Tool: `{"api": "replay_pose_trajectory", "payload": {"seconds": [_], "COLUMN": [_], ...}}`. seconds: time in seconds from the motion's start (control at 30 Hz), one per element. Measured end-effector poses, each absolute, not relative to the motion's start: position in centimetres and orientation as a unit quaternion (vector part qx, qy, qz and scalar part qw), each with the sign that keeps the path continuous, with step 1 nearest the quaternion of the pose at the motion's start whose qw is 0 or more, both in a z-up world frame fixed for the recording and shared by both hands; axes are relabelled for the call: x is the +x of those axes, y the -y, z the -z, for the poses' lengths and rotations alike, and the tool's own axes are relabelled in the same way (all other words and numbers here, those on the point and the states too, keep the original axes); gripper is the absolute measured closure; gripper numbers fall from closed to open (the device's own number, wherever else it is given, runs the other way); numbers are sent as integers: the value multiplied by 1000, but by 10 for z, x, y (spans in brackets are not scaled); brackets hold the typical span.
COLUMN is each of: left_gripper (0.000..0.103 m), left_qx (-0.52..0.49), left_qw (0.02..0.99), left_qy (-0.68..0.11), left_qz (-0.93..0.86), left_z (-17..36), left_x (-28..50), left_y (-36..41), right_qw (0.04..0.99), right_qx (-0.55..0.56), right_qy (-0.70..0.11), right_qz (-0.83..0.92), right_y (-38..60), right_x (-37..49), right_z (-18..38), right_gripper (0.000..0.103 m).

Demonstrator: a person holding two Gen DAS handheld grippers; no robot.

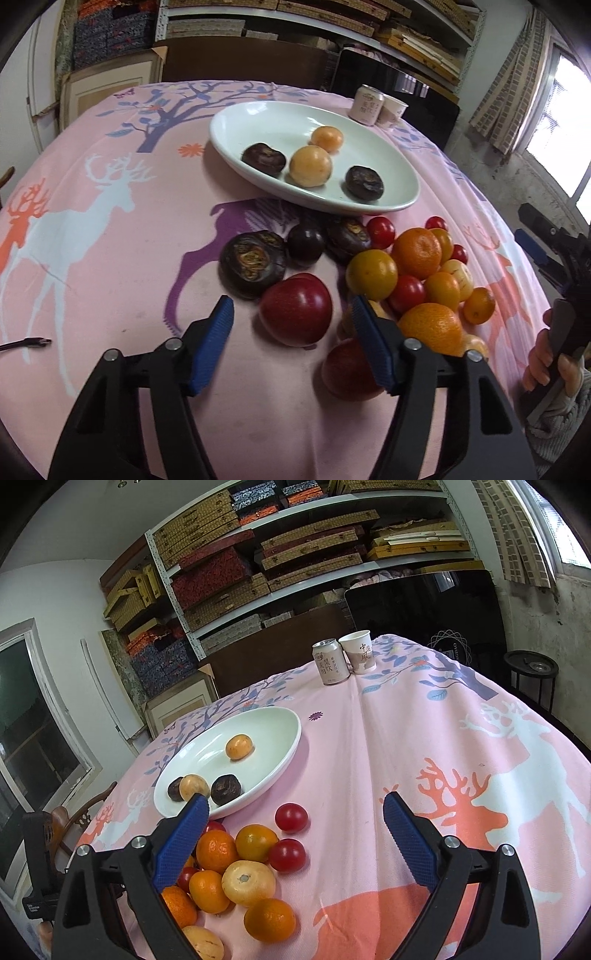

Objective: Organize fruits
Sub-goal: 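Grasp the red plum with the left gripper while the right gripper grasps a tangerine, then carry the plum and tangerine to the white plate and release both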

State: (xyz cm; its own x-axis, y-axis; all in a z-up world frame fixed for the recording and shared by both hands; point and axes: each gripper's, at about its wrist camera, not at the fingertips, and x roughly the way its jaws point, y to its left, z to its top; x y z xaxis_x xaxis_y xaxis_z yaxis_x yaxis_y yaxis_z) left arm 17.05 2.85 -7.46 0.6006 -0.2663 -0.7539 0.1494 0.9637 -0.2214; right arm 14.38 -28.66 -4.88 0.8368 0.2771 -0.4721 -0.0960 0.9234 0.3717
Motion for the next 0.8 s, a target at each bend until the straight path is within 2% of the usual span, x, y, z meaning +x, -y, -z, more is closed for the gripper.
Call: {"api": "replay_pose_trajectory", "payload": {"seconds": [0.17, 0.2, 0.53, 0.6, 0.67, 0.73, 0.8], "left_gripper": [62, 64, 64, 64, 64, 64, 64], "left_qx": [-75, -78, -93, -88, -84, -82, -82], "left_qw": [889, 889, 895, 898, 898, 899, 899], "left_qy": [-430, -430, -423, -421, -422, -421, -422], "left_qz": [137, 139, 106, 94, 90, 89, 89], "left_z": [74, 74, 71, 70, 70, 70, 70], "left_x": [172, 172, 168, 167, 167, 166, 165], "left_y": [-26, -27, -41, -42, -42, -42, -43], "right_qw": [942, 941, 918, 917, 916, 913, 910], "right_qx": [165, 163, 151, 122, 92, 65, 62], "right_qy": [-271, -274, -332, -349, -363, -377, -386], "right_qz": [-106, -110, -158, -149, -143, -139, -137], "right_y": [284, 283, 273, 263, 251, 242, 241], "right_x": [140, 137, 119, 115, 111, 110, 113], "right_z": [49, 50, 63, 66, 69, 73, 75], "right_gripper": [7, 7, 8, 14, 28, 37, 42]}}
